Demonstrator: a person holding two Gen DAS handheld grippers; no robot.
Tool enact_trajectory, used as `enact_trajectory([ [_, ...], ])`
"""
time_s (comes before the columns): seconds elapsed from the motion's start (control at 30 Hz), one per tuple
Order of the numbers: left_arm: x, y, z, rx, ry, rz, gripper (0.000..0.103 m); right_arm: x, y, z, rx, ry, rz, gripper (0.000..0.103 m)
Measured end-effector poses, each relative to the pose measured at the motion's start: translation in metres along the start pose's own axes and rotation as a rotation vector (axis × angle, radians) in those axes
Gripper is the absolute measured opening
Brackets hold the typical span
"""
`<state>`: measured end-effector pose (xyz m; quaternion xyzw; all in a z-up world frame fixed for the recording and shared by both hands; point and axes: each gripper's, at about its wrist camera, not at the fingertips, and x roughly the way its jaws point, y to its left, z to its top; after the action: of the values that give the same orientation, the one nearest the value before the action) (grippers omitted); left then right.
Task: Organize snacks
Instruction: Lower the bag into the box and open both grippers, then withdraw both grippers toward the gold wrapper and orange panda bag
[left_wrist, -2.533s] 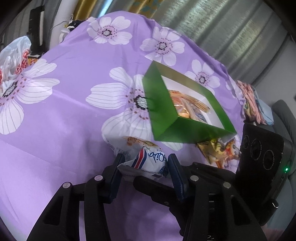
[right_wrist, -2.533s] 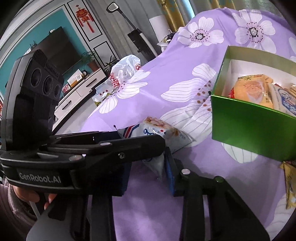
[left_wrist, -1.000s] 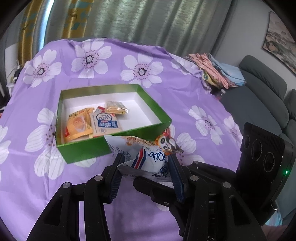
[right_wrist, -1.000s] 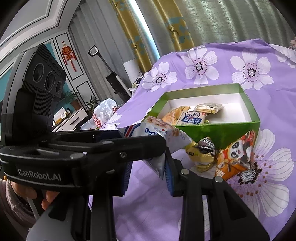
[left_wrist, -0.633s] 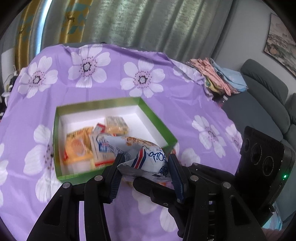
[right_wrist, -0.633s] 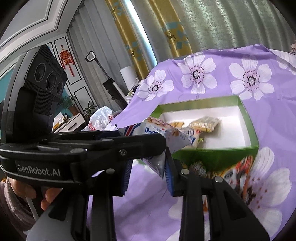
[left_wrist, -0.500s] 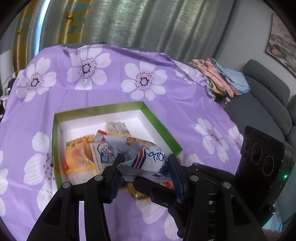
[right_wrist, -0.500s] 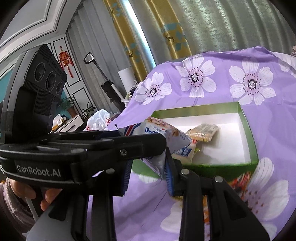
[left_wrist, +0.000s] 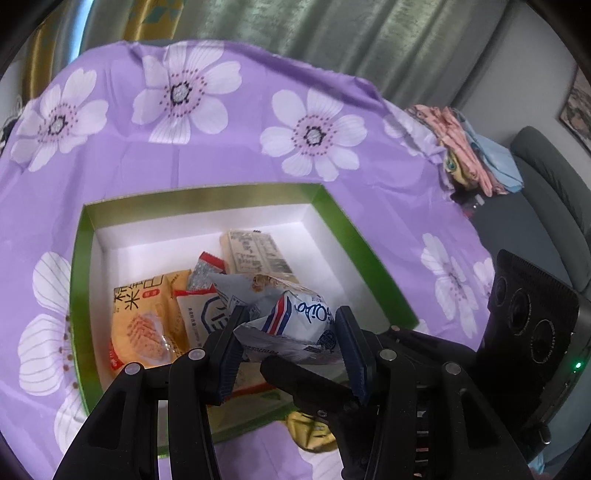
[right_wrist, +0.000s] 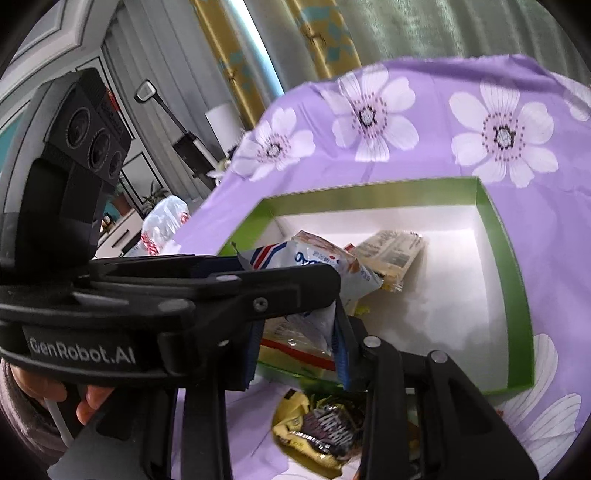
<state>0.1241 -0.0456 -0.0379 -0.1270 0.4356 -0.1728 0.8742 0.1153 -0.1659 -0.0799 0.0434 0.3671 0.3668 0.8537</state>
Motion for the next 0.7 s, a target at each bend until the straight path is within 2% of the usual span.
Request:
enact_trajectory([
  [0.13,0.006,0.006,-0.001,-0.013,0.014,0.004,0.049,0.007,-0.002,0.0,0.006,0.026,-0.004,0.036],
  [0.23,0.008,0.009,-0.001,-0.033,0.022,0.002,0.049,0.008,-0.001,0.001,0.011,0.028,0.0,0.043],
  [0.27,0.008,0.009,-0.001,-0.04,0.022,0.005,0.051,0.007,0.0,0.001,0.007,0.024,-0.005,0.048],
  [0.33,0.004,0.01,-0.001,-0.048,0.013,0.029,0.066,0.002,0.003,0.002,-0.001,0.011,-0.023,0.057],
  [0.37,0.002,0.011,0.0,-0.05,0.005,0.037,0.078,-0.003,0.003,0.002,-0.004,-0.002,-0.038,0.06],
  [0.4,-0.002,0.011,0.0,-0.052,-0.005,0.04,0.082,-0.006,0.002,0.003,-0.004,-0.009,-0.045,0.062],
  [0.7,-0.039,0.011,-0.007,-0.059,-0.067,0.091,0.083,-0.062,-0.006,-0.009,0.029,-0.085,-0.096,0.071],
])
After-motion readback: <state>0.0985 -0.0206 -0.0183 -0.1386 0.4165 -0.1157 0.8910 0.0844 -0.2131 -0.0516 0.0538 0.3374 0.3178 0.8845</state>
